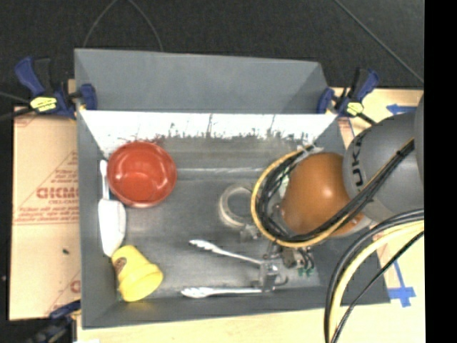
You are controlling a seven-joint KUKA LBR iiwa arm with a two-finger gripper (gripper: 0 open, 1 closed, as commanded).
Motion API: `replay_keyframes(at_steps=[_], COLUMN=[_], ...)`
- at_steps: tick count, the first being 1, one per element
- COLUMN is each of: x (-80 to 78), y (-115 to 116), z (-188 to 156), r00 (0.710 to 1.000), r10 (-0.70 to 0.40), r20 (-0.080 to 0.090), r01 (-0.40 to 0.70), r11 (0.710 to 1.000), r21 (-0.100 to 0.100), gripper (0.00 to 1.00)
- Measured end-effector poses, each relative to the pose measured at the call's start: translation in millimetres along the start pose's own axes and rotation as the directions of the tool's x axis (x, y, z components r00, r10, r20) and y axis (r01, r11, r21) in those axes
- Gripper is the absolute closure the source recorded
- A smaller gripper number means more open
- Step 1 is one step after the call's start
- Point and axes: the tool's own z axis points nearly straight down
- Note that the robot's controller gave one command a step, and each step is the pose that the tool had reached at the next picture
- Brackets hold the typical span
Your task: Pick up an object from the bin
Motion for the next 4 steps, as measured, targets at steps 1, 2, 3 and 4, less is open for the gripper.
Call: replay_keyframes(at_steps=[1,2,3,4], x=[10.4,-14.2,-14.1,-12.2], y=[4,38,38,38], z=[0,1,1,-31], r00=[0.99,0.999,0.999,0.999], r10=[0.137,-0.042,-0.041,-0.041], r20=[0.013,0.004,0.004,-0.005], r01=[-0.137,0.042,0.041,0.041], r11=[0.991,0.999,0.999,0.999], r21=[-0.003,-0.001,-0.001,-0.001], gripper=[0.0,1.0,1.0,1.0])
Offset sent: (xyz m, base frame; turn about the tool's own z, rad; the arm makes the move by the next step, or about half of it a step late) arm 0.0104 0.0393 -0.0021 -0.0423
